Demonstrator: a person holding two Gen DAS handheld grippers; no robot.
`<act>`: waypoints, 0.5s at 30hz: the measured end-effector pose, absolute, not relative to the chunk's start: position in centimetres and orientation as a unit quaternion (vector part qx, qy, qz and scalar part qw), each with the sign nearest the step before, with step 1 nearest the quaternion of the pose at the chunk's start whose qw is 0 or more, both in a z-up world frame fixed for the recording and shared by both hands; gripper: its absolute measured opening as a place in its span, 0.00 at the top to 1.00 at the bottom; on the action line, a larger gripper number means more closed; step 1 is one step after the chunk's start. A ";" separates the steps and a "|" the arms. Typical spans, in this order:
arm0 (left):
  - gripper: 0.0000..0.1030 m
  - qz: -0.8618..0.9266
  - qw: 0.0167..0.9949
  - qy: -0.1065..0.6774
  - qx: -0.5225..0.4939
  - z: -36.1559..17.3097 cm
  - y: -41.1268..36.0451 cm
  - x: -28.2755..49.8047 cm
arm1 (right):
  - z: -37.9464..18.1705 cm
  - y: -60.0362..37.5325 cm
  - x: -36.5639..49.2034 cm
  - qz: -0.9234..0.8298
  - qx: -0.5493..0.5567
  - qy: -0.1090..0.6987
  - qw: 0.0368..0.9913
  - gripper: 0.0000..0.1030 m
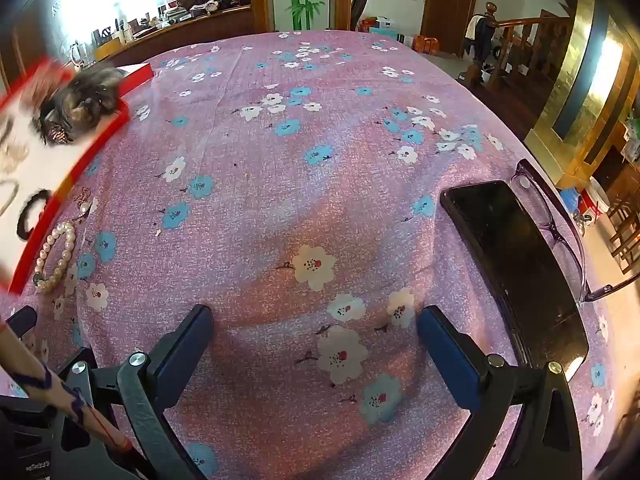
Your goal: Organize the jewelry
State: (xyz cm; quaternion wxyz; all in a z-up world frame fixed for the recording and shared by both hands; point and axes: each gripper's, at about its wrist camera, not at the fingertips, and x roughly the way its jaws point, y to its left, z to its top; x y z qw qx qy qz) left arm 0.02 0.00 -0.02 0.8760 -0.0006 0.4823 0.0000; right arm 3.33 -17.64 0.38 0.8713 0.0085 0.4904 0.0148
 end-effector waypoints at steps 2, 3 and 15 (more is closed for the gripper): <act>0.00 0.000 0.876 0.482 -0.001 0.0 0.0 0.0 | 0.4 -17.6 3.3 0.013 0.006 0.490 0.872 0.00; 0.00 0.000 0.876 0.482 -0.001 0.0 0.0 0.0 | 0.4 -17.6 3.3 0.013 0.005 0.490 0.872 0.00; 0.00 0.000 0.877 0.481 0.000 0.3 -0.2 -0.2 | 0.6 -17.7 3.4 0.013 0.005 0.490 0.872 0.00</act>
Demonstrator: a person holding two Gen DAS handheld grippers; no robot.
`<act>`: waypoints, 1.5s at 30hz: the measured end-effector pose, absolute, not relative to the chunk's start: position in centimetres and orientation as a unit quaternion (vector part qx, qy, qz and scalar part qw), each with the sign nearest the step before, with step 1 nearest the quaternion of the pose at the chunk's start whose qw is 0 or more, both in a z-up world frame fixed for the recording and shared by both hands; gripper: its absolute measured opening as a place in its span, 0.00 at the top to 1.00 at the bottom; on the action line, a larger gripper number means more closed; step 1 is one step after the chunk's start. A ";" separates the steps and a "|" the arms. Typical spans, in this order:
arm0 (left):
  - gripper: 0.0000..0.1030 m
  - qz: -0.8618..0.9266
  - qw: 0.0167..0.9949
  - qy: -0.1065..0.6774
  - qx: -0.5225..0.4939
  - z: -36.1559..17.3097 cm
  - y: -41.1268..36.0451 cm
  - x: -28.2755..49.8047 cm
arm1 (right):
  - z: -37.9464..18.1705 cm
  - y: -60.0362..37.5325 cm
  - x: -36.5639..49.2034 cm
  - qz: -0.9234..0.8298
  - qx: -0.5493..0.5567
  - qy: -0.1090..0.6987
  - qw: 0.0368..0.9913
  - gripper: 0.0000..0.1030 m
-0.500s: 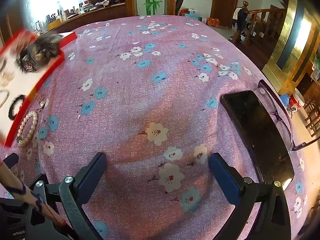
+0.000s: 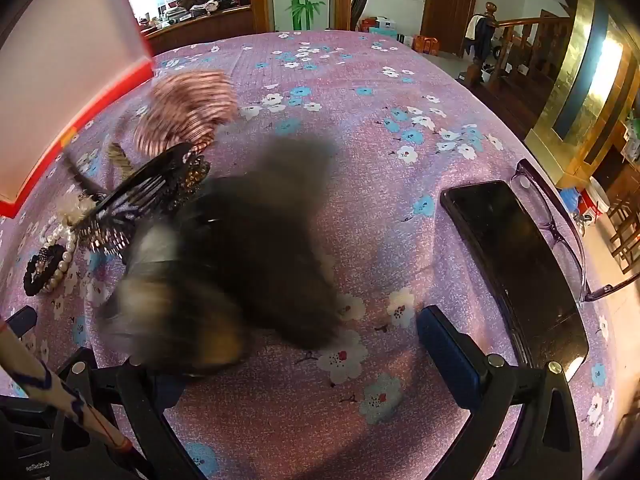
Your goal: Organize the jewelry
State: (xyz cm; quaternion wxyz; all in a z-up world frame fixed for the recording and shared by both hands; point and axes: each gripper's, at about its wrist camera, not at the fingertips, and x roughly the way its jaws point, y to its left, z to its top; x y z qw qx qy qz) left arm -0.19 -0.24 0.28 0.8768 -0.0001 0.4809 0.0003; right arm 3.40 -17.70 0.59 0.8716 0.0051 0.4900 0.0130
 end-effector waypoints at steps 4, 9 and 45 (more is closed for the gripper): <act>0.00 0.000 0.877 0.481 0.000 0.4 -0.1 -0.1 | 0.6 -17.7 3.4 0.013 0.005 0.490 0.872 0.00; 0.00 0.000 0.876 0.482 0.000 0.2 -0.2 -0.1 | 0.7 -17.7 3.5 0.013 0.005 0.490 0.872 0.00; 0.00 0.083 0.966 0.244 -0.010 8.9 2.7 -15.6 | 7.1 -15.1 -10.8 0.020 0.044 0.384 0.922 0.01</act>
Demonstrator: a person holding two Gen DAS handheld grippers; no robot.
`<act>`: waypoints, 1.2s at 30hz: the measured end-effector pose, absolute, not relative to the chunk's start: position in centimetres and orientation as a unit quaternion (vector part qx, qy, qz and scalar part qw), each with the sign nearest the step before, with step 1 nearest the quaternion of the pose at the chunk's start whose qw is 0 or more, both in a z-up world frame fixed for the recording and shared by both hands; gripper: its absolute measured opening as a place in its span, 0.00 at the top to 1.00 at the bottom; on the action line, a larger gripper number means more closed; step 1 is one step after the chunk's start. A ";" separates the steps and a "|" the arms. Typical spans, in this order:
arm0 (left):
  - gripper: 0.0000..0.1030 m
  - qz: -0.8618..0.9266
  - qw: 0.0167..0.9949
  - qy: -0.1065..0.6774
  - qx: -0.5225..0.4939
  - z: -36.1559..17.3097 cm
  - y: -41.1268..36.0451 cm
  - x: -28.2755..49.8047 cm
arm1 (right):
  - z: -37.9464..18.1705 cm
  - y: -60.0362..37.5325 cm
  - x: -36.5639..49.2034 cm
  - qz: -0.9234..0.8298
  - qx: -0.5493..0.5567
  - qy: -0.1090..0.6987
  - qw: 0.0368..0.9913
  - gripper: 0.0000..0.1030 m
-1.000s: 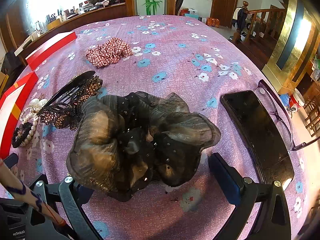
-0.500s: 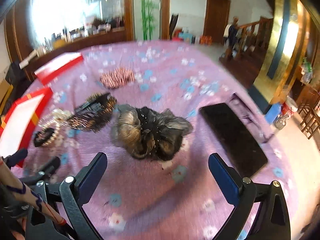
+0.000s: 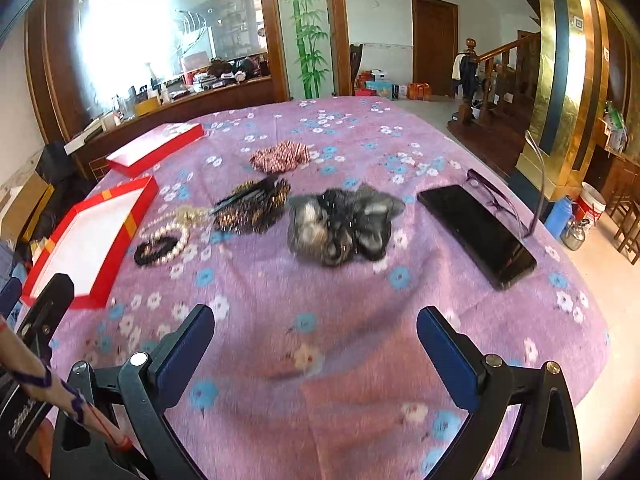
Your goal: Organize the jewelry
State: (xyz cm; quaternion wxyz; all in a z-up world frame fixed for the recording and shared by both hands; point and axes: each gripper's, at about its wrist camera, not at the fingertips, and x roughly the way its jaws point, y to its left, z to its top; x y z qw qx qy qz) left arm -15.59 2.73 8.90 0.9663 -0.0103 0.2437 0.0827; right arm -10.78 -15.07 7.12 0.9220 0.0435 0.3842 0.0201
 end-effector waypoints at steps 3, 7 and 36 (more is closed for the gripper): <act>0.00 0.077 0.963 0.257 -0.014 8.5 2.7 -16.1 | 6.9 -14.8 -12.1 0.019 0.034 0.381 0.924 0.01; 0.00 0.076 0.962 0.261 -0.020 9.1 2.6 -17.5 | 7.6 -14.4 -13.7 0.019 0.031 0.369 0.929 0.01; 0.00 0.098 0.957 0.271 -0.029 8.7 2.9 -19.2 | 8.1 -13.7 -16.2 0.013 0.015 0.346 0.938 0.01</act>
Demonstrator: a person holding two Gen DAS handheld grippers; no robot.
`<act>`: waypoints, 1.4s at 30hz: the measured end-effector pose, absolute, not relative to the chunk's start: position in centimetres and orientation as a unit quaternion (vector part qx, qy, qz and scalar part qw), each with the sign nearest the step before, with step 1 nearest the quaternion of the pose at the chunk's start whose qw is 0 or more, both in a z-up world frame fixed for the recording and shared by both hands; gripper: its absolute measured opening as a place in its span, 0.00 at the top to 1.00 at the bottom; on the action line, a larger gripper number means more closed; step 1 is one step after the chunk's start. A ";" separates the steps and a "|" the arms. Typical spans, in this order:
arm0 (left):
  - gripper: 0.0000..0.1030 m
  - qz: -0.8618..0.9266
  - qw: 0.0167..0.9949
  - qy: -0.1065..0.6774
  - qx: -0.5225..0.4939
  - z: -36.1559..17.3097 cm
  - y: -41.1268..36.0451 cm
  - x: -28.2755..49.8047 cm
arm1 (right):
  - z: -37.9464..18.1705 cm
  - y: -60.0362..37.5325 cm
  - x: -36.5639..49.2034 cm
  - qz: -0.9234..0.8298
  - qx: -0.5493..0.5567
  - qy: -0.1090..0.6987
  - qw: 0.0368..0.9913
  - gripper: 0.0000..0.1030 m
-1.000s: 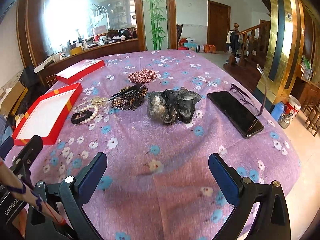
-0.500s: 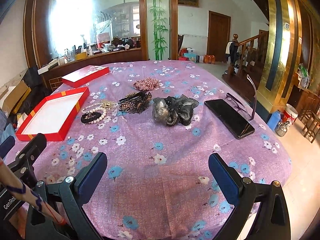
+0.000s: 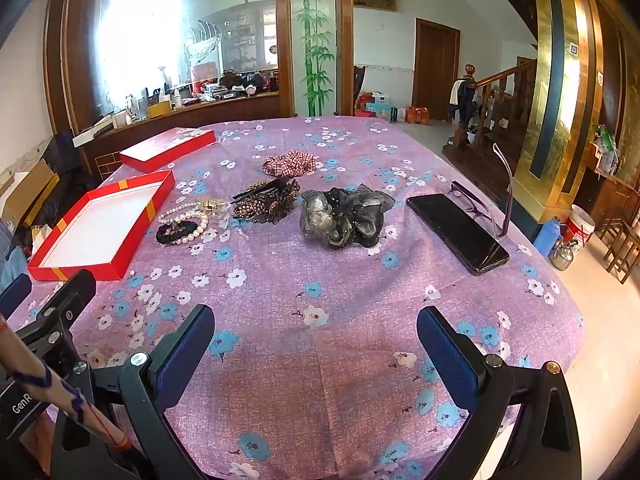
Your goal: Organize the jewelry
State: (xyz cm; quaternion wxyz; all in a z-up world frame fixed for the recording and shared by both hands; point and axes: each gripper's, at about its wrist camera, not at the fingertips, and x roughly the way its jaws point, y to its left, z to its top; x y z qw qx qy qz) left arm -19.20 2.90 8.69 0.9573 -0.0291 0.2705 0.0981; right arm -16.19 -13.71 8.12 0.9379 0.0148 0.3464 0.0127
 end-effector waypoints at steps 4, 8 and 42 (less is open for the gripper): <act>0.00 0.103 0.956 0.275 -0.030 8.5 3.1 -19.1 | 8.0 -13.6 -16.1 0.013 0.013 0.349 0.937 0.01; 0.00 0.109 0.955 0.275 -0.033 8.4 3.4 -19.1 | 8.0 -13.8 -16.0 0.011 0.015 0.350 0.937 0.01; 0.00 0.090 0.946 0.311 -0.019 9.6 6.8 -16.1 | 9.9 -17.4 -13.8 0.050 0.054 0.356 0.931 0.01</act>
